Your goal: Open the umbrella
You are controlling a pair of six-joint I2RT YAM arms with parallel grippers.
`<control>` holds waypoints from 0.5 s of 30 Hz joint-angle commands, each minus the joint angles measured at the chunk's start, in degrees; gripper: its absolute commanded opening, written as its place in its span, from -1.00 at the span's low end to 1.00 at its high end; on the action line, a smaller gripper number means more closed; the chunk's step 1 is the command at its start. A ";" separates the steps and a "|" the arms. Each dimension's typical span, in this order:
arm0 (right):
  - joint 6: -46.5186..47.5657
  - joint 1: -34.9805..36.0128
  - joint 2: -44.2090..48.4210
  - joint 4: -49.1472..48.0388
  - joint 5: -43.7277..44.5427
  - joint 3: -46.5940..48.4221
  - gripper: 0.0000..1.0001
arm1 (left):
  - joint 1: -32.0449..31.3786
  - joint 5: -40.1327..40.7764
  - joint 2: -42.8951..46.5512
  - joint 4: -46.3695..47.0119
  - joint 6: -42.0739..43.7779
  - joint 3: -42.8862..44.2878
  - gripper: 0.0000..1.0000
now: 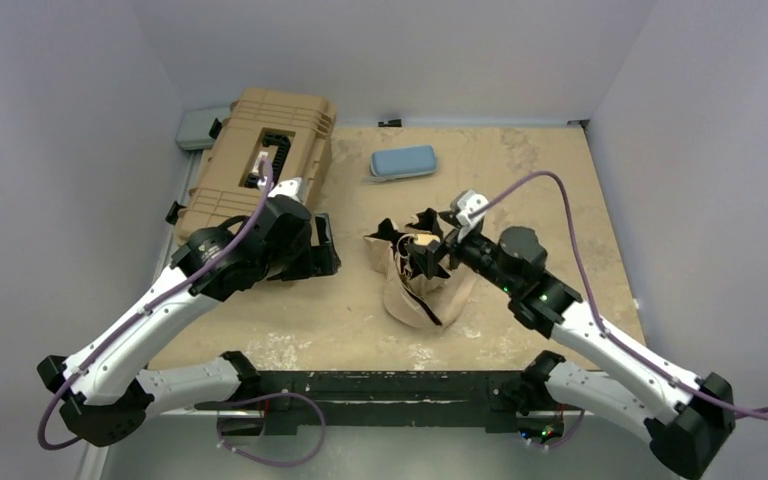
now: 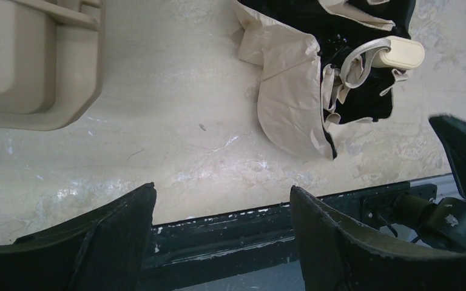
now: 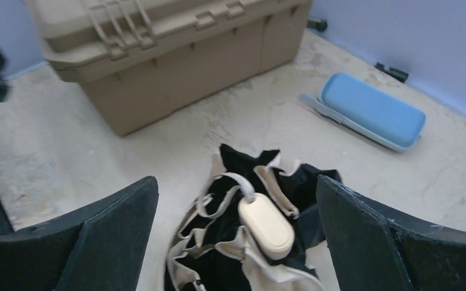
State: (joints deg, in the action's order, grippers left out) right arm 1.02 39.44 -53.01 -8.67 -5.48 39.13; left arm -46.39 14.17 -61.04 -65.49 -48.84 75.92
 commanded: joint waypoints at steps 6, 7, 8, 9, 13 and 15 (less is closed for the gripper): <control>-15.23 5.99 20.33 16.48 4.24 -2.71 0.98 | 0.22 0.08 1.97 2.67 0.31 -2.75 0.57; -16.31 5.95 21.14 17.89 5.72 -2.04 0.97 | 0.25 -0.40 1.57 3.00 0.51 -2.71 0.57; -17.87 5.99 21.38 19.07 8.19 -1.08 0.98 | 0.25 -1.16 0.89 3.26 0.81 -2.41 0.57; -19.61 5.98 21.22 20.39 11.59 0.28 0.97 | 0.22 -1.68 0.23 3.41 1.14 -1.99 0.56; -28.86 5.91 13.58 26.01 20.61 8.78 0.35 | 0.25 -3.09 -2.90 4.02 2.65 1.23 0.54; -30.02 5.93 6.37 29.85 19.44 14.86 0.01 | 0.25 -3.63 -4.42 4.27 3.05 2.87 0.53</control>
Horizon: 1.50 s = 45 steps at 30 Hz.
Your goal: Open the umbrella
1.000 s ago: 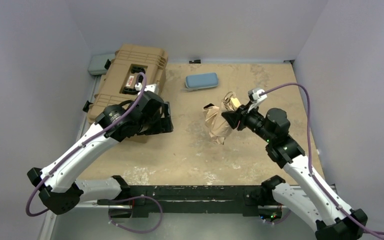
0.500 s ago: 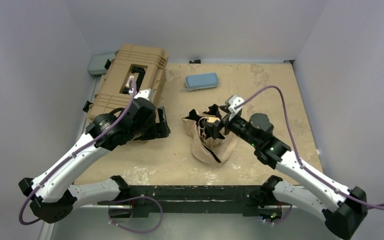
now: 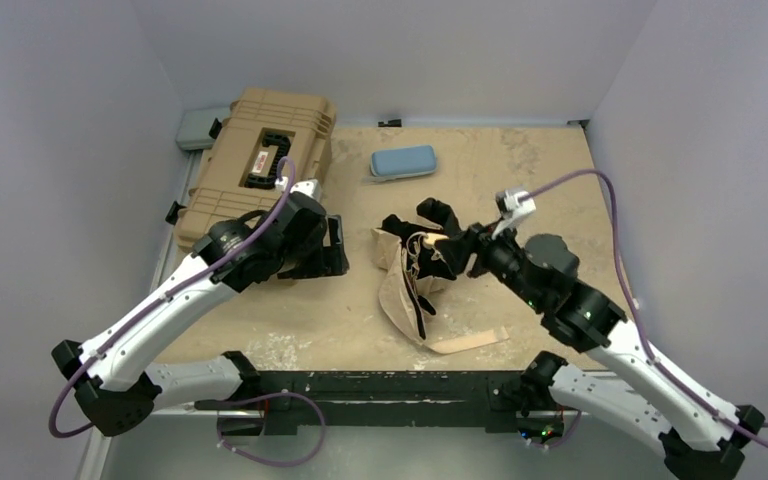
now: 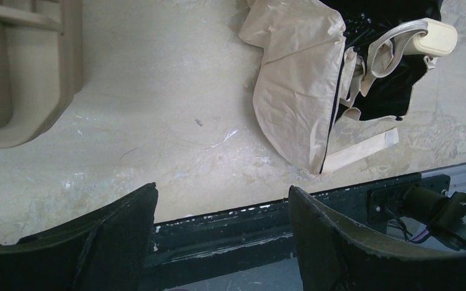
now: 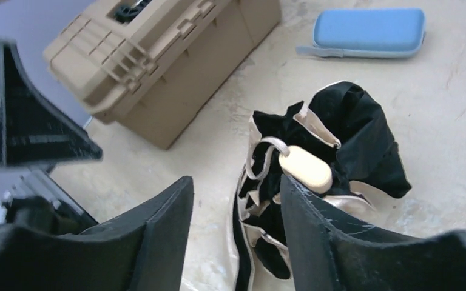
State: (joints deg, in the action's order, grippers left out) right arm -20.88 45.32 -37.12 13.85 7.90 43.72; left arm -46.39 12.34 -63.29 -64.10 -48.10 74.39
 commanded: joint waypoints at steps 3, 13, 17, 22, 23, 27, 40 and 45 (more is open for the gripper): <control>-10.83 -0.18 -22.60 17.90 7.57 21.44 -0.44 | 0.24 -2.48 -3.62 2.92 2.33 6.44 0.50; -11.74 -0.73 -39.30 30.81 -1.09 30.37 -0.59 | 0.14 -1.48 1.76 1.37 -0.58 2.85 0.49; -15.06 -0.67 -33.02 32.28 -3.88 19.14 -0.57 | 0.16 -1.05 4.49 1.33 -2.63 -0.67 0.49; -18.60 -0.70 -25.54 33.90 -10.74 7.71 -0.58 | 0.14 -1.59 4.94 1.77 -3.29 -2.66 0.48; -18.92 -0.61 -24.03 33.46 -11.74 6.54 -0.59 | 0.14 -1.66 4.71 1.98 -3.19 -2.69 0.48; -18.50 -0.70 -18.51 29.02 -11.90 9.12 -0.54 | 0.11 -2.66 2.15 3.20 -2.12 -1.35 0.48; -9.21 -1.04 -33.21 25.90 5.89 26.55 -0.49 | 0.00 -3.84 -0.61 2.74 -1.04 3.37 0.45; -11.74 -1.04 -31.29 29.91 -0.03 13.57 -0.53 | 0.06 -1.03 4.46 0.23 -2.95 -0.26 0.45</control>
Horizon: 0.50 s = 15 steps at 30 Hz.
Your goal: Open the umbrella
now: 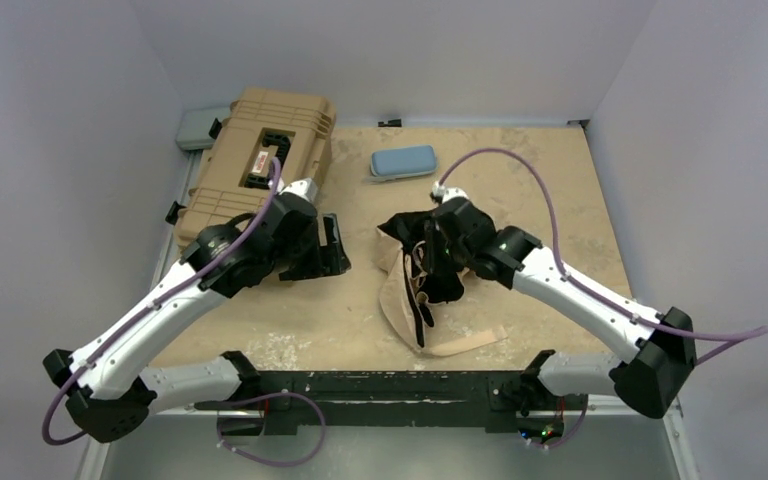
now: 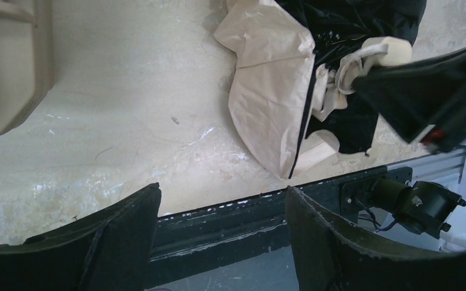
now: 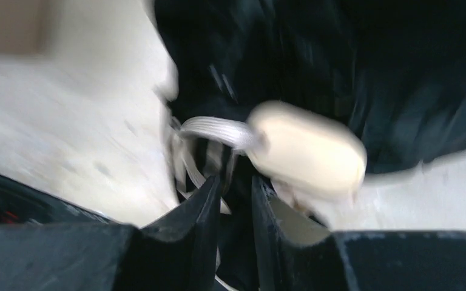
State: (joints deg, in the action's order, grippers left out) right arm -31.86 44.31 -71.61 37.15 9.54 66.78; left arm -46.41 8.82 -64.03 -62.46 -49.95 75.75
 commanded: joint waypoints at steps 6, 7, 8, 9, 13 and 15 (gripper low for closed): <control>-7.92 -0.15 15.76 -1.74 -10.00 -27.90 -0.25 | 0.09 3.14 10.41 -2.69 -4.72 -7.21 0.45; -8.15 -0.13 15.42 -2.67 -12.31 -29.15 -0.23 | 0.06 2.95 10.57 -2.54 -5.02 -7.69 0.45; -7.43 -0.07 14.50 -3.20 -14.42 -29.55 -0.23 | 0.08 2.72 10.55 -2.31 -5.14 -7.82 0.45; -5.88 -0.09 13.11 -2.47 -16.05 -28.70 -0.23 | 0.03 2.58 10.18 -2.10 -4.92 -7.65 0.45; 1.18 -0.08 11.69 3.43 -18.73 -18.44 -0.17 | 0.03 2.35 6.55 -1.84 -2.11 -3.65 0.45; 3.04 -0.04 14.94 4.38 -19.52 -11.70 -0.10 | 0.07 1.54 4.14 -1.08 -0.19 -1.17 0.45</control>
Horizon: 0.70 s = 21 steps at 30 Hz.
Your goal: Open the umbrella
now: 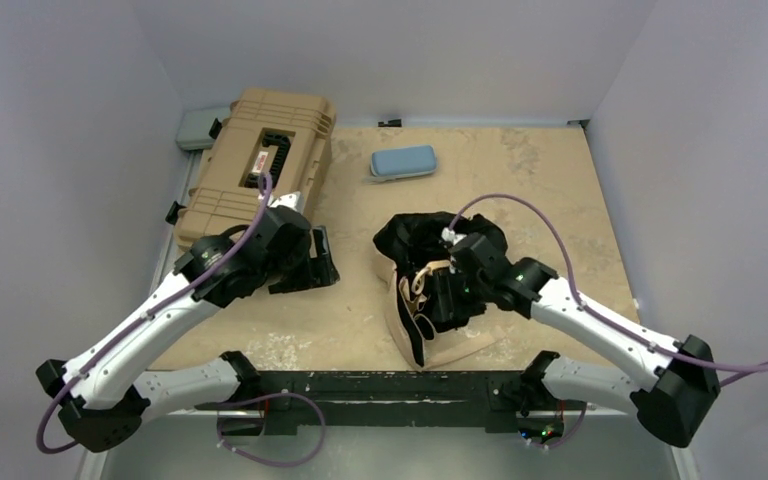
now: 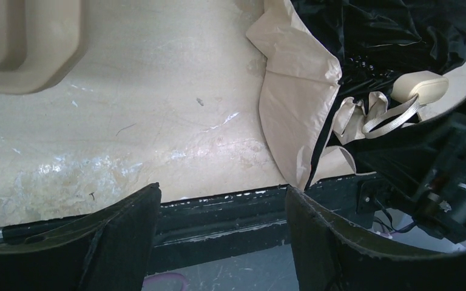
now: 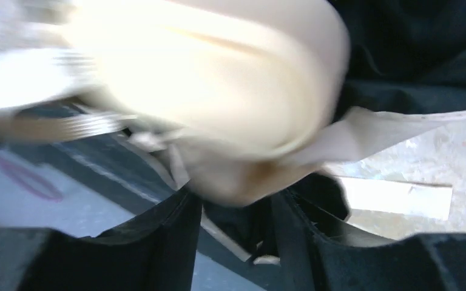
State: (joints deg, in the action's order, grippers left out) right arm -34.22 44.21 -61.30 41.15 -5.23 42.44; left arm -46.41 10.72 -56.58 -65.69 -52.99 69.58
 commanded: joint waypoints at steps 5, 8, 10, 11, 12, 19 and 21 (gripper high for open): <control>6.22 0.00 10.76 -0.93 2.75 25.74 0.27 | 0.09 -5.64 -9.08 7.55 7.06 9.33 0.53; 4.24 -0.06 7.66 0.86 9.26 30.79 0.35 | 0.02 -7.12 -13.78 8.11 7.79 12.84 0.55; 1.92 -0.13 2.69 3.55 14.03 33.45 0.35 | 0.08 -6.86 -16.38 7.64 7.59 15.59 0.55; 1.21 -0.20 -0.22 4.68 14.86 34.55 0.36 | 0.08 -6.50 -17.24 7.52 7.32 16.68 0.55; 1.12 -0.32 -3.38 5.45 14.42 35.86 0.36 | 0.09 -6.14 -17.87 7.50 7.00 17.47 0.55; 3.07 -0.52 -15.57 7.00 10.34 32.97 0.38 | 0.08 -3.69 -14.27 8.59 3.94 12.76 0.54; 3.07 -0.56 -13.52 6.42 8.56 27.67 0.34 | 0.09 -3.17 -11.79 8.86 3.06 9.62 0.54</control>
State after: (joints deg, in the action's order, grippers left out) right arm -31.53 43.81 -79.79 43.22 4.93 76.36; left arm -46.41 5.78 -73.56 -58.37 -47.86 83.22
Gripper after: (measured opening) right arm 0.687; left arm 0.770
